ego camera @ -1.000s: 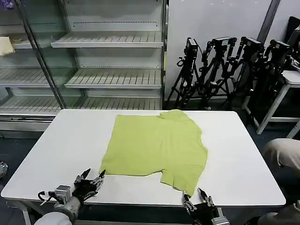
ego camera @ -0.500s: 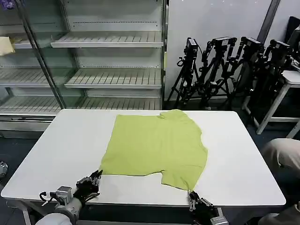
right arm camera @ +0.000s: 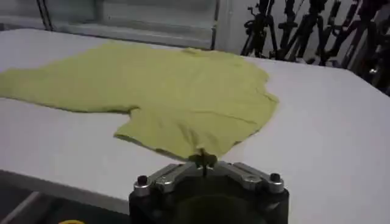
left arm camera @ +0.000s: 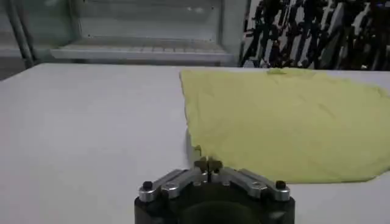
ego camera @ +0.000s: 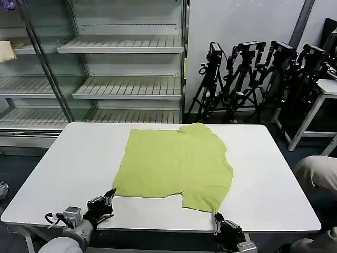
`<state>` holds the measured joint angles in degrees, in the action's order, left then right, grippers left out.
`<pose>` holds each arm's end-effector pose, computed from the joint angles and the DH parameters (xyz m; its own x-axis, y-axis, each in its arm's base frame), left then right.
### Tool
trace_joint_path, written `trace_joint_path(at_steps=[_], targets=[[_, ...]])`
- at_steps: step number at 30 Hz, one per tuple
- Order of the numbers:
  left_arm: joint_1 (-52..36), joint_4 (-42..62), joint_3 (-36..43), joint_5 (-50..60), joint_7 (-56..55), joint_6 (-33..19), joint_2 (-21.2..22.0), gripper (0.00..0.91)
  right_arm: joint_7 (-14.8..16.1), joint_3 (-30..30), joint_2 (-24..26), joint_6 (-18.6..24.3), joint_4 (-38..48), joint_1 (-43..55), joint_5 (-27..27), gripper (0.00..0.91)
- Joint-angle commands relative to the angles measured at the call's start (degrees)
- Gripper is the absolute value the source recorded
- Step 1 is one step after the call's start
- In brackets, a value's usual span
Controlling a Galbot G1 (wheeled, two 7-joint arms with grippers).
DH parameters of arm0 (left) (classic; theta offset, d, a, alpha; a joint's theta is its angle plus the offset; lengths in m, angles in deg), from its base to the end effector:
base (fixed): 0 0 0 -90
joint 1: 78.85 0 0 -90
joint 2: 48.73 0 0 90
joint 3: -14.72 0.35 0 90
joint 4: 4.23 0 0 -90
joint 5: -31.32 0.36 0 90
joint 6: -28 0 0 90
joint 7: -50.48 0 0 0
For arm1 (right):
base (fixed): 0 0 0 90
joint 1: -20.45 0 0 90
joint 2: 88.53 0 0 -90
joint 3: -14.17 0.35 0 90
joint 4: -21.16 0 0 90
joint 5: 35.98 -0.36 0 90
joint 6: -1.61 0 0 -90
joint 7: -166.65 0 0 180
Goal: Fold and organize the clothes.
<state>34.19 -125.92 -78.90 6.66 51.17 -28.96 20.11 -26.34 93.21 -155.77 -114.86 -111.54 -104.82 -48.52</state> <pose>0.2253 0.0761 -0.2513 -0.8890 0.1730 0.4240 0.1597 0.9849 -0.0671 0.1445 0.0054 -0.2456 -0.9068 -0.1498 0.3941 -0.1935 0.9783 -0.0736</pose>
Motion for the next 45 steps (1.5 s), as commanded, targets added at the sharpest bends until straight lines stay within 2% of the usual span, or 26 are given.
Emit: trace_joint_path(at_steps=[1,6,13,29,45], targets=[[-4.86,0.21,0.56,-1.17,0.01,-0.05,-0.04,0.02,0.44,1.78,0.04,0.07,-0.31,3.33,-2.12,0.0],[-9.45,2.81,1.66,-2.07,-0.07,-0.02,-0.34,0.02,0.64,3.64,0.16,-0.1,1.76,7.54,-6.1,0.0],[-15.51,8.67,2.54,-3.8,-0.34,0.0,0.25,0.02,1.15,3.24,0.15,-0.97,6.65,15.35,-7.92,0.0],[-24.52,18.28,4.85,-5.58,-0.09,0.0,0.67,0.02,3.45,-0.37,-1.57,-1.97,21.41,31.66,-8.19,0.0],[-26.99,23.29,6.35,-5.12,1.11,-0.05,-0.03,0.02,5.57,-1.5,-2.65,-0.56,30.11,39.34,-6.53,0.0]])
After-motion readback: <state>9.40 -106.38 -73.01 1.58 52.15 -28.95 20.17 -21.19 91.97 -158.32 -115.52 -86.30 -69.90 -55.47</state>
